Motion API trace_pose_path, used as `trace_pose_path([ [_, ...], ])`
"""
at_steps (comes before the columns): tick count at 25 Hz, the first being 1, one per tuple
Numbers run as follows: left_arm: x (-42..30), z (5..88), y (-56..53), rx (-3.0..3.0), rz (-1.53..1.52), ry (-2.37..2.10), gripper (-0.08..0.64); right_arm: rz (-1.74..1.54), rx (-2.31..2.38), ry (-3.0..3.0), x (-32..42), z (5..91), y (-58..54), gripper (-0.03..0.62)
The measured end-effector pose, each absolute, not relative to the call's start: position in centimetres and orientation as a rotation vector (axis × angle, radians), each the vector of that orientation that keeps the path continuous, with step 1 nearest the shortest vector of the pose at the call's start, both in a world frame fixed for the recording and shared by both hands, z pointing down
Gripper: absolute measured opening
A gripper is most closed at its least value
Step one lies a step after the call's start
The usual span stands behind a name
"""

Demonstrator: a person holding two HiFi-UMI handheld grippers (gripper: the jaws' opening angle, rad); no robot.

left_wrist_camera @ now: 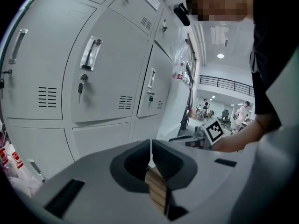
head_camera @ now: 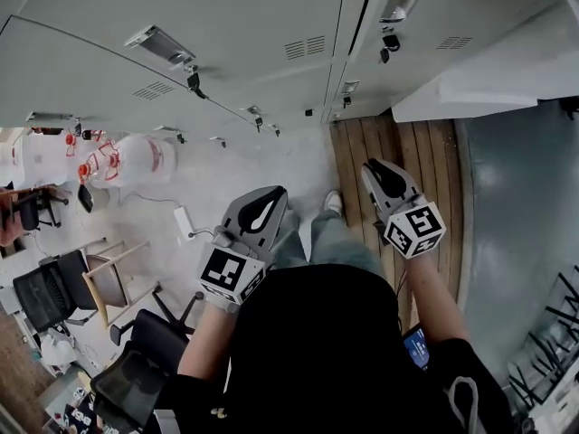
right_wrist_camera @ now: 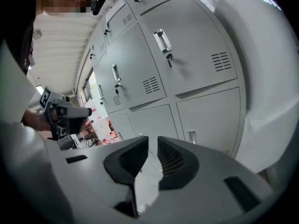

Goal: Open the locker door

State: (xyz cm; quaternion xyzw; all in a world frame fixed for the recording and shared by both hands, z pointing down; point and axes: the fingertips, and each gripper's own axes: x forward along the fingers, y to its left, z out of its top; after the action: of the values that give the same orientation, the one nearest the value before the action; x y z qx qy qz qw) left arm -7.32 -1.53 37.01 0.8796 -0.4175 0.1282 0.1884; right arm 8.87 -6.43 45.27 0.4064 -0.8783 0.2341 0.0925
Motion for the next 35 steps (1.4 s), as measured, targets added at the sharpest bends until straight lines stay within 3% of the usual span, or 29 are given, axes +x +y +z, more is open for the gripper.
trace_pose_path([
  [7, -9.7, 39.9, -3.2, 2.478, 0.439, -1.098, 0.029, 0.647, 1.312, -2.556, 7.2, 50.4, -12.6, 0.058],
  [18, -12.1, 43.0, -3.7, 2.488, 0.492, -1.047, 0.029, 0.623, 1.434, -2.439, 5.9, 58.6, -20.7, 0.196],
  [35, -16.7, 48.0, -3.1, 2.336, 0.544, -1.079, 0.029, 0.559, 1.473, -2.360, 5.5, 64.4, -27.0, 0.207],
])
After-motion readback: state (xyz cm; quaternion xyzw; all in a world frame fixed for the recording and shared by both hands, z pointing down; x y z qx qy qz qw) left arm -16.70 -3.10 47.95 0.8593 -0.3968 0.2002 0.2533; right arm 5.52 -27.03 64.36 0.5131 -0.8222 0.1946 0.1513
